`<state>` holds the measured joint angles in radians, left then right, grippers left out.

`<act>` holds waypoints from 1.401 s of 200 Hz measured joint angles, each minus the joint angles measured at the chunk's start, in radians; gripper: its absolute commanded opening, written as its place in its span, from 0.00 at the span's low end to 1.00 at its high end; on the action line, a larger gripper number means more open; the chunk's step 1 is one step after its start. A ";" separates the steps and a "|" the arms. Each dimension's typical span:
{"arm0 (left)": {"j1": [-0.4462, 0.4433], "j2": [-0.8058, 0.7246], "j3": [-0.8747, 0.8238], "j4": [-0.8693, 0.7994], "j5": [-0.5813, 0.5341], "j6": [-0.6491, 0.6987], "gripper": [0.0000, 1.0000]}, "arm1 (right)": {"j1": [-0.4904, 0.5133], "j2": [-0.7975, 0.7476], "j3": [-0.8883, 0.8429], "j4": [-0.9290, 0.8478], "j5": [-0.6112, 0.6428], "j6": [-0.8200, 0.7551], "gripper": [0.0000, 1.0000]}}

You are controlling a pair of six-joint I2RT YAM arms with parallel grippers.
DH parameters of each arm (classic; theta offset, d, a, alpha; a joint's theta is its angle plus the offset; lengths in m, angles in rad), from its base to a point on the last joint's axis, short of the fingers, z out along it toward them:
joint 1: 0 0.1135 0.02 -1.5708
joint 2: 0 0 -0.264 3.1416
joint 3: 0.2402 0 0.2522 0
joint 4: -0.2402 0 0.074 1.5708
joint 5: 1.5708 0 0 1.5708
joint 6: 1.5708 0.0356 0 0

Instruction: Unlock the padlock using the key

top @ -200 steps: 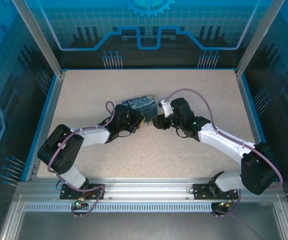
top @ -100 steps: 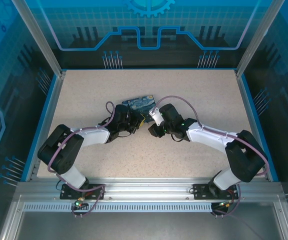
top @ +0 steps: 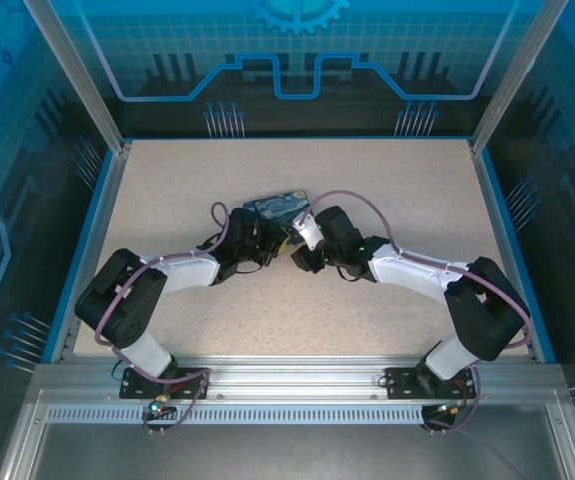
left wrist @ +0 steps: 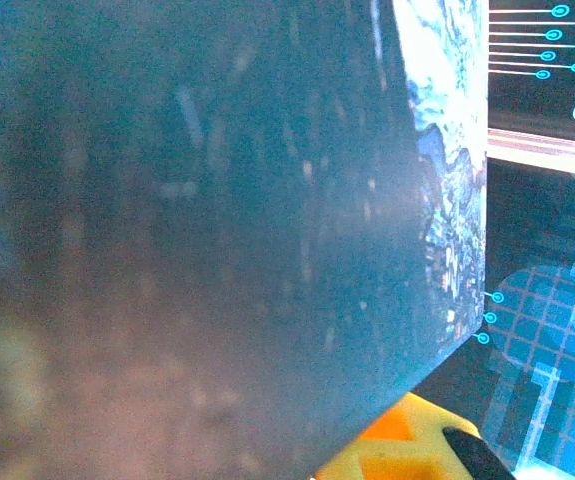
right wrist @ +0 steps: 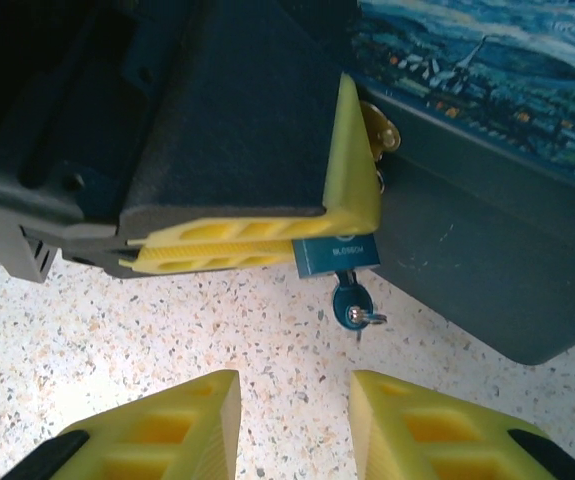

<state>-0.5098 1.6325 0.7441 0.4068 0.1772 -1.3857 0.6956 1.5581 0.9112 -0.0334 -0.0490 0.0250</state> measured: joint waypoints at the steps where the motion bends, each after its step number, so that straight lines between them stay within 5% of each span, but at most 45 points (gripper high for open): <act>1: 0.000 0.000 0.000 0.000 0.000 0.000 0.00 | 0.000 0.000 0.000 0.001 0.000 0.000 0.34; 280: 0.000 0.000 0.000 -0.007 -0.002 0.001 0.00 | -0.016 0.099 0.033 0.063 -0.041 0.009 0.16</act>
<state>-0.5098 1.6325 0.7441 0.4000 0.1753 -1.3846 0.6800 1.6573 0.9440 0.0299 -0.0902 0.0341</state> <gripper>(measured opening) 0.130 0.165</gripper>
